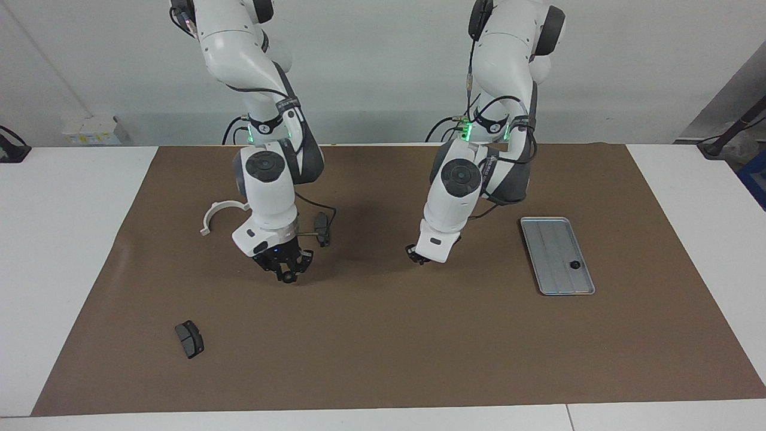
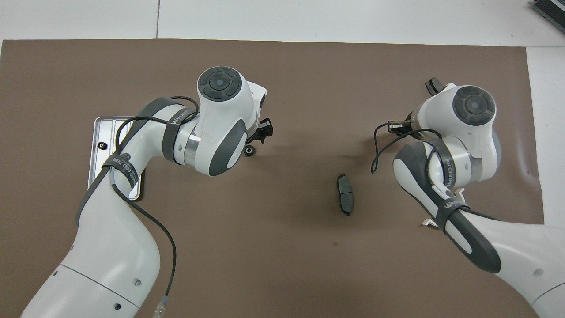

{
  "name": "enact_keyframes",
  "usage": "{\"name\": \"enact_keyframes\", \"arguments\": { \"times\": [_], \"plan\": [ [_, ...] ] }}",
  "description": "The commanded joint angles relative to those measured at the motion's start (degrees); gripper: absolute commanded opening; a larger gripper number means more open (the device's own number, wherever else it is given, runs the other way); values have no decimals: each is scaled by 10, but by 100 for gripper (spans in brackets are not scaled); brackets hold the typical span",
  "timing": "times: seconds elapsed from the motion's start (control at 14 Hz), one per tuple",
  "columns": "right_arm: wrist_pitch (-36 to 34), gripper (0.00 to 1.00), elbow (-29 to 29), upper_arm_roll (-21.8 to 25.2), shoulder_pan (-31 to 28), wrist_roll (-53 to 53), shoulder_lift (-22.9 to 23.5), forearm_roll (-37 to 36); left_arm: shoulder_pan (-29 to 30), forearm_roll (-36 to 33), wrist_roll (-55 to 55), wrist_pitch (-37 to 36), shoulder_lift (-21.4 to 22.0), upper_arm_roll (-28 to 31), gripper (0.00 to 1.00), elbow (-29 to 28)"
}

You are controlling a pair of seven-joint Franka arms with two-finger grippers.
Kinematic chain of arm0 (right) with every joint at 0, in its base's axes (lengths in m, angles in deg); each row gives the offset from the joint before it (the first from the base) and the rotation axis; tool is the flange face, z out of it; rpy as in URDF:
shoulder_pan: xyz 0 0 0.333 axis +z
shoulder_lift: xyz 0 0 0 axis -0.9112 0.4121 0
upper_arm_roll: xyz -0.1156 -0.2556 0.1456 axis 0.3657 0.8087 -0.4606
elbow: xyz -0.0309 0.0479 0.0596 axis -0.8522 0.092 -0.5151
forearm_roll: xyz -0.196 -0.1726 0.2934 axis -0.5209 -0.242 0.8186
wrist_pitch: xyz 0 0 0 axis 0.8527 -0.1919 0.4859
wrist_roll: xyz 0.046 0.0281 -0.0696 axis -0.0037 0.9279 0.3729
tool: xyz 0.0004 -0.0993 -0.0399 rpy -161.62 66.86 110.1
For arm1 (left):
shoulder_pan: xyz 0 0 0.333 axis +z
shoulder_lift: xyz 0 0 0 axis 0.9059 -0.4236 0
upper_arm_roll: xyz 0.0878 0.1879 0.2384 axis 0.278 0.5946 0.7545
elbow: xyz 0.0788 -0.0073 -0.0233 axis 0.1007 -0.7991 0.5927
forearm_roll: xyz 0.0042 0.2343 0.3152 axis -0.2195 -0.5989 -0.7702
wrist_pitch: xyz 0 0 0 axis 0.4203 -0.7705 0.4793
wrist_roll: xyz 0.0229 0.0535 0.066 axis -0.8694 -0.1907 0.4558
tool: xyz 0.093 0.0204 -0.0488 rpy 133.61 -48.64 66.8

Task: Place bearing gear from tray to pile

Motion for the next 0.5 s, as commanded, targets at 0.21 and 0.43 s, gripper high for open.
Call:
{"name": "enact_keyframes", "arguments": {
  "times": [0.21, 0.43],
  "plan": [
    [23, 0, 2, -10, -62, 71, 8, 48, 49, -6, -33, -1, 23, 15, 100, -1],
    [41, 0, -7, -9, -74, 80, 21, 59, 114, -5, -135, -15, 32, 15, 100, -2]
  ]
}}
